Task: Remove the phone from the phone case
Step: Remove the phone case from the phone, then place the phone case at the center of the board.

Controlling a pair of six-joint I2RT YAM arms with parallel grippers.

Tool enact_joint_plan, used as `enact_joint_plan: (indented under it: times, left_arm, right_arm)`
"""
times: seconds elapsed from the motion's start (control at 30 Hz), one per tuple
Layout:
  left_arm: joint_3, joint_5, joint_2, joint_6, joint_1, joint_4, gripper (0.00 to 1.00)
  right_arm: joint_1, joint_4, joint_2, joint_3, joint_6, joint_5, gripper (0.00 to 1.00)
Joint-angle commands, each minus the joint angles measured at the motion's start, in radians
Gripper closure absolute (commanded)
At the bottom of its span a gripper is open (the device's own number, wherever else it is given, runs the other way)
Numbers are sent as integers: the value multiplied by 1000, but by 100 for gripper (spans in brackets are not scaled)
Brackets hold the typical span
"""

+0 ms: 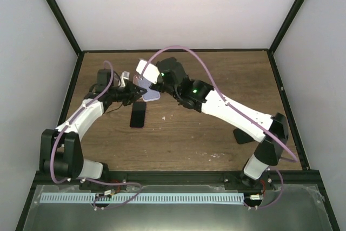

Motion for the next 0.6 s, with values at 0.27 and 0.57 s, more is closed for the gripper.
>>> enact_joint_plan:
  times: [0.27, 0.57]
  left_arm:
    - [7, -141, -44, 300, 6, -93, 100]
    - [118, -127, 93, 473, -30, -135, 100]
  right_arm:
    - [-81, 66, -128, 57, 46, -34, 99]
    - [-224, 30, -221, -54, 132, -109, 99]
